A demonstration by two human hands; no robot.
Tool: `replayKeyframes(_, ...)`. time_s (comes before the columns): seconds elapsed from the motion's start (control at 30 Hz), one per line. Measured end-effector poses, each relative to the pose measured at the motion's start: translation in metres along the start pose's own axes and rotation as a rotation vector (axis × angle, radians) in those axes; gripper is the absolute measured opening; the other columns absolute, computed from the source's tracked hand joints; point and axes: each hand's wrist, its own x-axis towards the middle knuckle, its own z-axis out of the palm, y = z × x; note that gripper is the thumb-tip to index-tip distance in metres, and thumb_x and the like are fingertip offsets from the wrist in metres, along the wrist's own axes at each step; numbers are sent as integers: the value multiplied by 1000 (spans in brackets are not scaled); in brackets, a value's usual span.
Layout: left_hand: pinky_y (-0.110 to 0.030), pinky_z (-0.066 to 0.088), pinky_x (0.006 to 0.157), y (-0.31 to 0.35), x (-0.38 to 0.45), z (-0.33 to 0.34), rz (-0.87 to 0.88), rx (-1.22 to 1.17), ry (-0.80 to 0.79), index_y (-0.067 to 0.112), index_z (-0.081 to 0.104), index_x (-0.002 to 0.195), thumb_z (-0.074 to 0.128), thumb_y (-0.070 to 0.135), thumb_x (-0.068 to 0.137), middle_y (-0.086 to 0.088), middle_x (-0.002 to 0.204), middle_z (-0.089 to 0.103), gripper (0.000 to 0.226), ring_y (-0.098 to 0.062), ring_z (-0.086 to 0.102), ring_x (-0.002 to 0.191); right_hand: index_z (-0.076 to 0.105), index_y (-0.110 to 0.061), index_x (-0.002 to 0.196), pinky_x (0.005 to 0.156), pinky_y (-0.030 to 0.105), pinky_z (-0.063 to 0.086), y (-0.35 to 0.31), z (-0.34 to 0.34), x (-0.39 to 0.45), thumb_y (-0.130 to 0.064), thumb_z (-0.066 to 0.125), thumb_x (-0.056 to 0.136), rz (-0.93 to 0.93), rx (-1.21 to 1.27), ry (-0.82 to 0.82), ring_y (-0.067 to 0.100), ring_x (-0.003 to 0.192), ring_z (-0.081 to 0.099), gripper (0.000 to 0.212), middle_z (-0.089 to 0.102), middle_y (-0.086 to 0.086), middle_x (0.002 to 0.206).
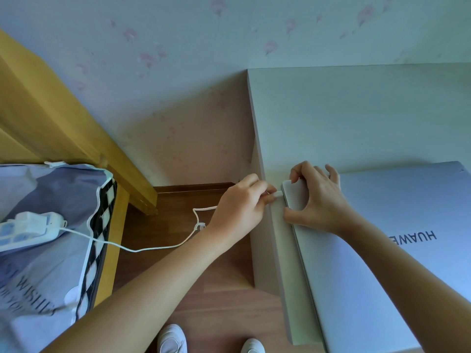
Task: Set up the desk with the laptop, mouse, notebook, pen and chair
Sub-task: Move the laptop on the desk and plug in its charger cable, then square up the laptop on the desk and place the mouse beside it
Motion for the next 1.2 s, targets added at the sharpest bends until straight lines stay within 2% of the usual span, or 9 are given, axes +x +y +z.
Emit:
replayKeyframes(0.13, -38, 50, 51, 3, 3, 1, -2, 28, 10, 7, 72, 89, 66, 19, 89, -3, 78, 58, 13, -24, 61, 63, 32, -30, 89, 113, 49, 13, 0, 2, -2, -50, 53, 54, 16, -22, 16, 15, 84, 44, 46, 49, -10, 83)
replayKeyframes(0.23, -34, 50, 54, 4, 4, -3, 61, 157, -14, 13, 72, 94, 61, 25, 90, 2, 83, 60, 17, -20, 62, 70, 42, -31, 97, 113, 57, 11, -2, 4, -4, -52, 53, 66, -8, -117, 46, 17, 100, 50, 39, 53, -13, 95)
replayKeyframes(0.37, -46, 42, 100, 13, 8, -1, 84, 371, -110, 15, 54, 133, 48, 33, 93, -2, 128, 58, 44, -20, 53, 120, 54, -25, 123, 109, 67, 9, 0, 3, -15, -55, 41, 86, -51, -380, 96, 23, 128, 46, 49, 56, 0, 130)
replayKeyframes(0.47, -54, 28, 111, 34, 12, 10, 95, 450, -186, 13, 39, 145, 32, 41, 97, -4, 148, 44, 56, -20, 36, 139, 49, -19, 134, 110, 68, 8, 10, -5, -32, -46, 35, 91, -17, -440, 83, 28, 137, 38, 52, 47, 9, 144)
replayKeyframes(0.6, -56, 37, 106, 60, 13, 46, -3, 395, -302, 14, 44, 143, 26, 47, 98, -5, 149, 44, 59, -25, 38, 138, 47, -11, 136, 110, 65, 12, 27, -19, -52, -40, 34, 91, 116, -473, 78, 25, 139, 36, 55, 45, 11, 146)
replayKeyframes(0.7, -56, 39, 101, 63, 22, 62, -32, 354, -293, 19, 46, 142, 25, 47, 98, -4, 147, 46, 56, -26, 40, 137, 46, -7, 137, 110, 63, 16, 41, -30, -64, -37, 35, 90, 232, -498, 112, 24, 138, 37, 56, 45, 12, 145)
replayKeyframes(0.93, -49, 18, 115, 57, 47, 69, 7, 299, -338, 32, 27, 150, 3, 50, 94, 3, 158, 25, 64, -16, 10, 148, 42, -9, 138, 111, 61, 16, 74, -50, -76, -40, 33, 91, 349, -492, 145, 24, 139, 34, 57, 42, 12, 148)
replayKeyframes(1.03, -45, 15, 118, 55, 63, 74, 31, 274, -366, 32, 23, 151, -3, 52, 92, 5, 160, 18, 68, -13, 2, 148, 43, -10, 137, 113, 57, 17, 100, -64, -83, -44, 29, 92, 397, -464, 154, 24, 141, 30, 58, 39, 11, 149)
replayKeyframes(1.2, -41, 19, 117, 47, 94, 88, 46, 369, -324, 23, 35, 148, 2, 51, 94, 0, 156, 30, 69, -17, 15, 147, 41, -13, 141, 112, 39, 27, 142, -94, -99, -48, 31, 93, 490, -349, 219, 22, 144, 24, 60, 29, 9, 155)
